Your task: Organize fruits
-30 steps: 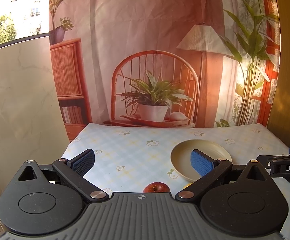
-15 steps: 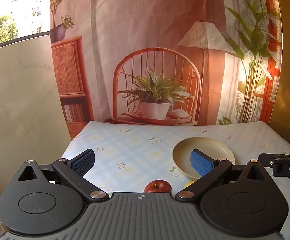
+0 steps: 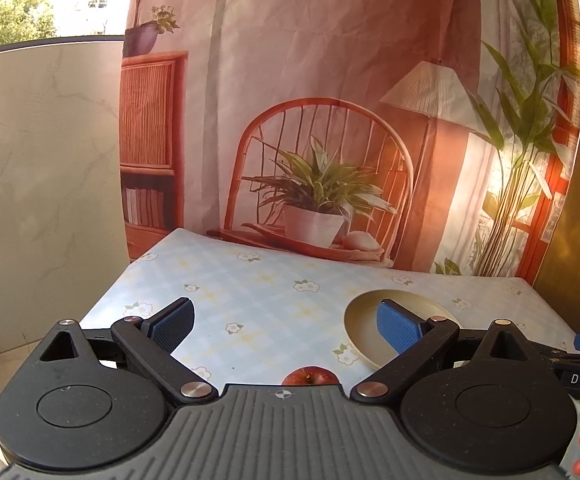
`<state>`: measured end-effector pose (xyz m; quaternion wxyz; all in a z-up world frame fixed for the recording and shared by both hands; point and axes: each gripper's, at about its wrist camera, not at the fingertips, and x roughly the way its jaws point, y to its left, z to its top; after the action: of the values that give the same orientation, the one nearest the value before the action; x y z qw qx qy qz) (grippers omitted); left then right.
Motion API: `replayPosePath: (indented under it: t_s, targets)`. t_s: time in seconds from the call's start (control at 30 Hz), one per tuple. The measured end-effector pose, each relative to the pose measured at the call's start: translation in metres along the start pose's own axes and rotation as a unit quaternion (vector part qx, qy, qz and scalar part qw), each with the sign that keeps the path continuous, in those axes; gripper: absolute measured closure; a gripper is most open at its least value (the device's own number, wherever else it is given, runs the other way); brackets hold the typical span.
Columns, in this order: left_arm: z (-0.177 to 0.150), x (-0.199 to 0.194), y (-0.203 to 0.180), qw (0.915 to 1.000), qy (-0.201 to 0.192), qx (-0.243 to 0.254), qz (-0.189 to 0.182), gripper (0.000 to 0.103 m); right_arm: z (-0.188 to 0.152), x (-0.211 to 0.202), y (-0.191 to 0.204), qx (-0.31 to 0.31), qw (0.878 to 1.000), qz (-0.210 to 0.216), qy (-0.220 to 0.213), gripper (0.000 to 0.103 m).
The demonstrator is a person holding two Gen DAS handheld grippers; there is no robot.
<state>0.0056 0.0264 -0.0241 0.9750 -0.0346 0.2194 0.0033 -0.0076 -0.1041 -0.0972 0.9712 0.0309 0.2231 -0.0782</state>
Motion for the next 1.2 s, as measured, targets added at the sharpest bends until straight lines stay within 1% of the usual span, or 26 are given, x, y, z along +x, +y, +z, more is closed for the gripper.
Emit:
replayPosePath:
  t_s: [0.07,0.17,0.23,0.3,0.37,0.43,0.53,0.63,0.77,0.87,1.0,1.07,1.13,1.2]
  targets:
    - [-0.004,0.005,0.002,1.0,0.0,-0.003,-0.005,0.004,-0.009,0.003,-0.001,0.008,1.0,0.004,-0.01,0.0]
    - [-0.01,0.009,0.002,0.9998,-0.017,0.009,-0.003,0.004,-0.023,0.003,0.002,0.002,0.999,0.004,-0.055,0.0]
    - [-0.015,0.01,0.0,0.9993,-0.032,0.02,0.004,0.004,-0.029,0.005,0.005,-0.018,0.998,0.005,-0.06,0.0]
    - [-0.019,0.012,0.0,0.999,-0.037,0.024,0.007,0.004,-0.034,0.008,0.006,-0.023,0.998,0.011,-0.063,0.0]
    - [-0.021,0.017,0.001,0.9995,-0.022,0.021,0.002,0.004,-0.037,0.012,0.004,-0.017,0.998,0.022,-0.058,0.0]
    - [-0.023,0.022,0.002,0.9998,-0.004,0.016,-0.009,0.004,-0.039,0.016,0.003,-0.014,0.999,0.022,-0.046,0.0]
    - [-0.028,0.027,0.003,0.9995,0.012,0.018,-0.024,0.004,-0.04,0.02,0.001,-0.015,0.999,0.022,-0.031,0.0]
    - [-0.032,0.03,0.003,0.9992,0.025,0.024,-0.02,0.004,-0.041,0.023,0.001,-0.02,0.999,0.019,-0.018,0.0]
    - [-0.031,0.032,0.008,0.9991,0.035,0.018,-0.017,0.003,-0.042,0.023,0.002,-0.02,0.999,0.029,-0.01,0.0]
    - [-0.026,0.033,0.011,0.9984,0.048,0.031,-0.002,0.003,-0.042,0.023,0.008,-0.029,0.998,0.048,-0.007,0.0]
    - [-0.023,0.026,0.019,0.998,0.036,0.052,0.004,0.003,-0.041,0.024,0.025,-0.049,0.996,0.069,0.003,0.0]
    - [-0.02,0.023,0.026,0.998,0.038,0.052,0.0,0.004,-0.041,0.024,0.034,-0.058,0.995,0.085,0.006,0.0]
    - [-0.019,0.021,0.035,0.9979,0.046,0.046,-0.006,0.004,-0.04,0.025,0.043,-0.06,0.992,0.113,0.015,0.0]
    - [-0.019,0.019,0.043,0.9974,0.049,0.05,-0.011,0.004,-0.038,0.025,0.051,-0.061,0.988,0.139,0.022,0.0]
